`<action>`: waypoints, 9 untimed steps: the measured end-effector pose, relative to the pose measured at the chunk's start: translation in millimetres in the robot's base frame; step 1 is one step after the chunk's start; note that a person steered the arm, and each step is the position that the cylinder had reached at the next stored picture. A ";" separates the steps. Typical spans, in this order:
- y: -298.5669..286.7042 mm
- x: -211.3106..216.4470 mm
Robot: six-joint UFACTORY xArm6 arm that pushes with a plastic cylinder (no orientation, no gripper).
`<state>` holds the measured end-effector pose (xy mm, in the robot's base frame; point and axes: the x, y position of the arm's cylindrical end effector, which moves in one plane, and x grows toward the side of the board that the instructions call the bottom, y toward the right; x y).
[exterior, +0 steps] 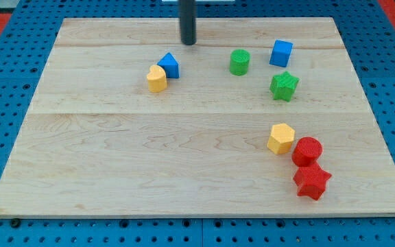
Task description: Slightly push the green circle downwards
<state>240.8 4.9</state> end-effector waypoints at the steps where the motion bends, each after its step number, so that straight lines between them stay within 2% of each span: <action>1: 60.9 -9.4; 2: 68.3 34.4; 3: 86.8 46.6; 5: 98.3 45.0; 6: 95.2 62.1; 9: 94.1 70.6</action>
<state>311.5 99.0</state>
